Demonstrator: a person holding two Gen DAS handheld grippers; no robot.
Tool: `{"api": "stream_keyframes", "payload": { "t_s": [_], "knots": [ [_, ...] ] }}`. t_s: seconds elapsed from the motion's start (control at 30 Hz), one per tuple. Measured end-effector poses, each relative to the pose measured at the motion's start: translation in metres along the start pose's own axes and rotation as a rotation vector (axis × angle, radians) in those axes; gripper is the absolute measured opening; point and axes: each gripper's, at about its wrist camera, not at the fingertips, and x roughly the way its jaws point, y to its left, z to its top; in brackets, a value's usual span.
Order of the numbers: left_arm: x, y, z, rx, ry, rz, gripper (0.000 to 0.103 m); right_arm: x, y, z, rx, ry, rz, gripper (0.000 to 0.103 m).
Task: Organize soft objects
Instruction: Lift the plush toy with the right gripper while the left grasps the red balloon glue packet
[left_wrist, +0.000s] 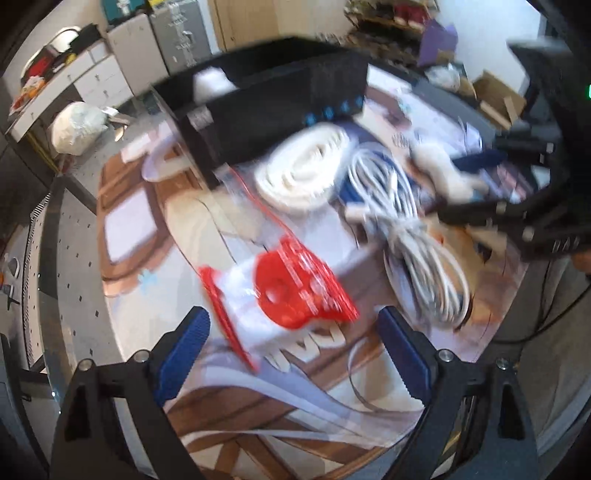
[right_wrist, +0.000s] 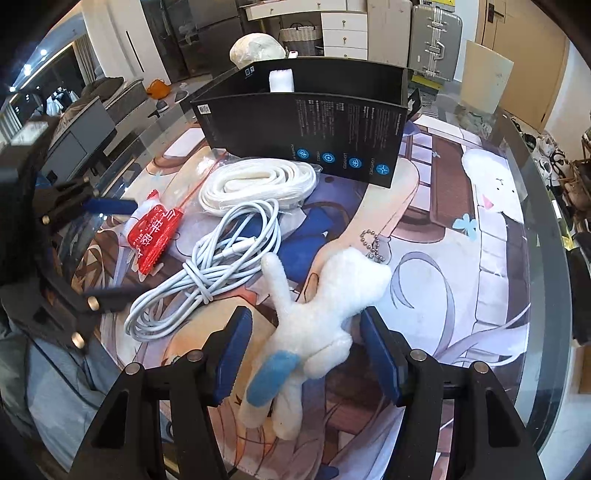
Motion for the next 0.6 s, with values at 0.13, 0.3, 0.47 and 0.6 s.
{"api": "stream_keyframes", "payload": {
  "t_s": [0.13,0.3,0.47,0.6],
  "knots": [
    [-0.006,-0.002,-0.008,-0.041,0.011,-0.087,0.091,-0.001,-0.002,0.000,0.005,-0.001,0.011,0.062],
    [-0.024,-0.028,-0.014,0.048,-0.002,-0.175,0.087,-0.002,-0.002,-0.001,0.008,0.000,0.014,0.062],
    [-0.021,-0.016,0.005,0.055,-0.008,-0.137,0.088,-0.002,-0.002,-0.001,0.009,0.000,0.019,0.062],
    [-0.003,-0.005,0.018,0.044,0.012,-0.061,0.079,-0.002,-0.001,0.000,0.008,0.000,0.009,0.062]
  ]
}}
